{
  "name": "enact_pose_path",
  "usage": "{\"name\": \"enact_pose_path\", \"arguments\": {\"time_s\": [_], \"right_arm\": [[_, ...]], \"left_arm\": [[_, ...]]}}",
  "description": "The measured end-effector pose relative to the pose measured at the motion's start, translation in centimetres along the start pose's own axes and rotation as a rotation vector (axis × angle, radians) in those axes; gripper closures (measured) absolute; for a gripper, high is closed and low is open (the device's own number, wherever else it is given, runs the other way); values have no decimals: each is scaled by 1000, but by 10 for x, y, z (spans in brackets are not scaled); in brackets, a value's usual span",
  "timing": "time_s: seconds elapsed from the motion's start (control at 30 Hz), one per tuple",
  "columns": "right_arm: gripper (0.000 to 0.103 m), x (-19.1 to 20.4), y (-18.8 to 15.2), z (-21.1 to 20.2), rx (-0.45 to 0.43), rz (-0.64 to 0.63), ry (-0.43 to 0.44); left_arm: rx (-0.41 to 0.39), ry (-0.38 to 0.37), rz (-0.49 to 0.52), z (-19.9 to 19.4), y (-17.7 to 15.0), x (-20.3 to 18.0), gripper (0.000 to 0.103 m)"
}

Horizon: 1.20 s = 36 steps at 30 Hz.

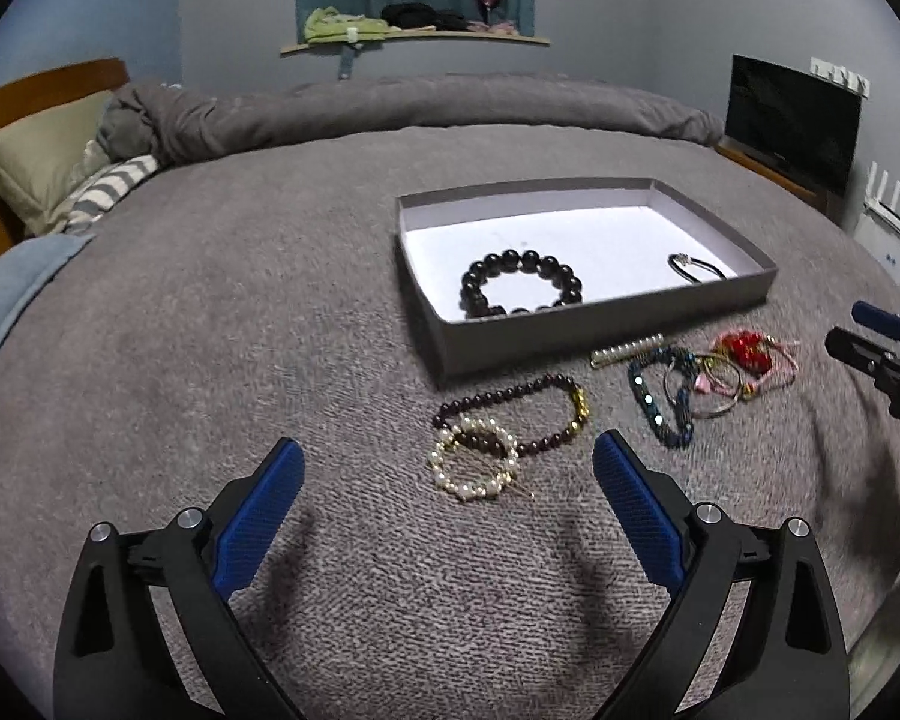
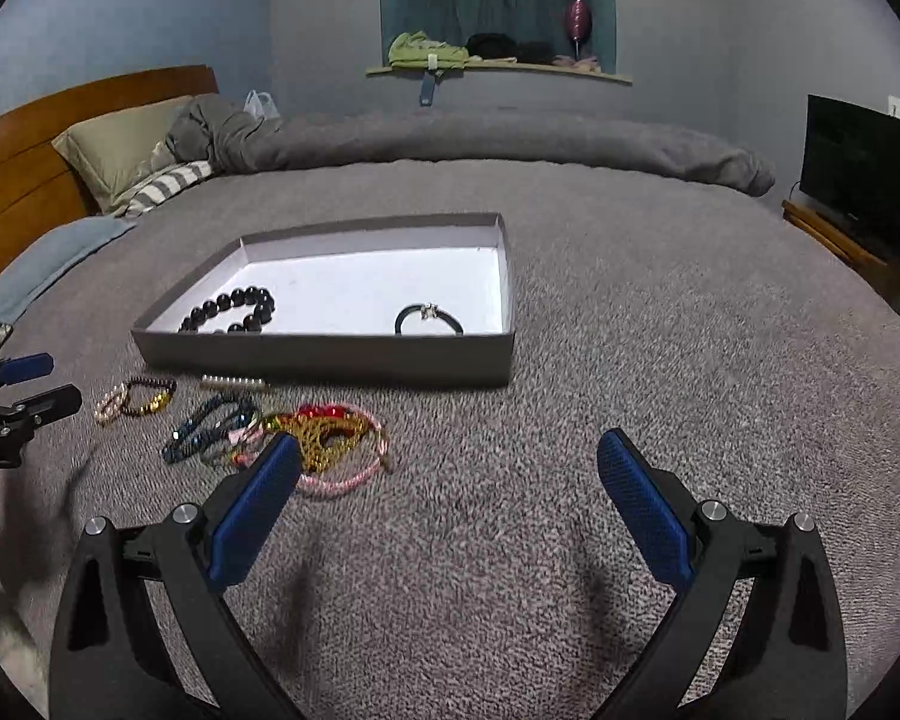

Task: Organize jewelry
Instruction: 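Withdraw both open tools from the box toward the remaining jewelry, then grasp the pearl bracelet with the left tool while the right tool grasps the pink-gold string bracelet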

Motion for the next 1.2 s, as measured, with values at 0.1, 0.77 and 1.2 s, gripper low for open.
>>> {"name": "enact_pose_path", "arguments": {"time_s": [0.1,0.77,1.2], "right_arm": [[5,5,-1,2,-8,-36,-1],[6,45,-20,6,62,-167,115],[27,31,-24,20,111,-117,101]], "left_arm": [[-7,-15,36,6,-4,-7,5],[116,-39,88,31,-15,-11,29],[137,-88,56,44,-14,-5,40]]}}
Point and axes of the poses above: each gripper's, at about its wrist camera, not at the fingertips, and z roughly the way its jaws point, x to its left, y to its top, the point moved 8 cm from there along z, roughly the way its jaws point, and after that the axes turned 8 degrees about -y, right-handed, at the moved point
